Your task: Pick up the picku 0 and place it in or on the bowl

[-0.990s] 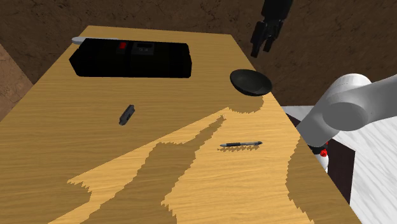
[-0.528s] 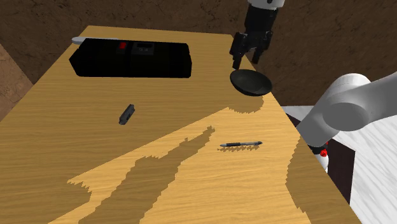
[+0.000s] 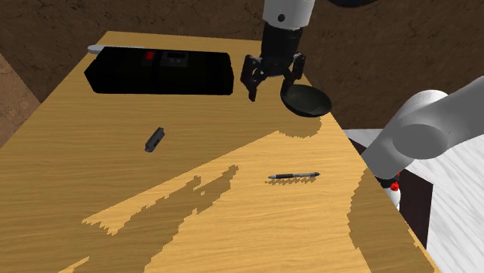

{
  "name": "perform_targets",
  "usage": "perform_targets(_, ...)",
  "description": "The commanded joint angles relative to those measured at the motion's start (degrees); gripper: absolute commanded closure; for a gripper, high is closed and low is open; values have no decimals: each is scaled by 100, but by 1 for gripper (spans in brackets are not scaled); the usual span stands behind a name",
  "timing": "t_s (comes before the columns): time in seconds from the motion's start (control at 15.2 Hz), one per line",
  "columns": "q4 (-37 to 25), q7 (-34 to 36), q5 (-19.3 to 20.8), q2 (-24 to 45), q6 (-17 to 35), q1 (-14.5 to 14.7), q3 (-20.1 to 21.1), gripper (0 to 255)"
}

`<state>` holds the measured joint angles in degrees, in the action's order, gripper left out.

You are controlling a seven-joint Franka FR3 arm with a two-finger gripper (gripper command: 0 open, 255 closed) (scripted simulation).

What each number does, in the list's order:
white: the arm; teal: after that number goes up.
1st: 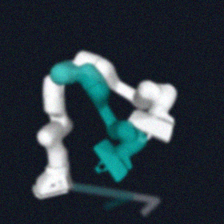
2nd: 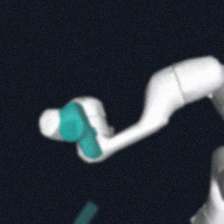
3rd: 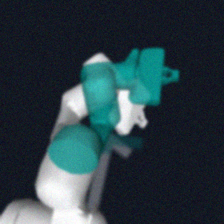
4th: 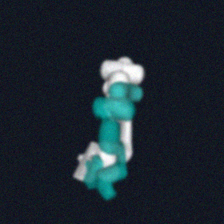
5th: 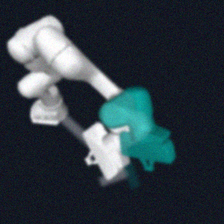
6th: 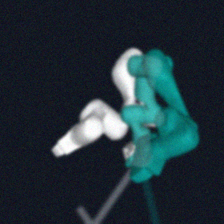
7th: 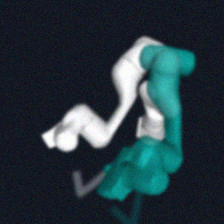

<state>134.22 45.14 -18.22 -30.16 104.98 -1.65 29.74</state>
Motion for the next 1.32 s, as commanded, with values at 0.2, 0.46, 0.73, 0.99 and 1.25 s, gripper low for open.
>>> perform_targets(0.2,-659,1473,235,1030,501,-313,888,0)
perform_targets(0.46,-1366,2821,883,2104,792,-585,1580,0)
perform_targets(0.73,-2238,4373,2018,3464,875,-557,2019,0)
perform_targets(0.99,-3315,5712,3117,4798,646,72,1845,0)
perform_targets(1.25,-4605,6593,3802,5919,245,902,1383,0)
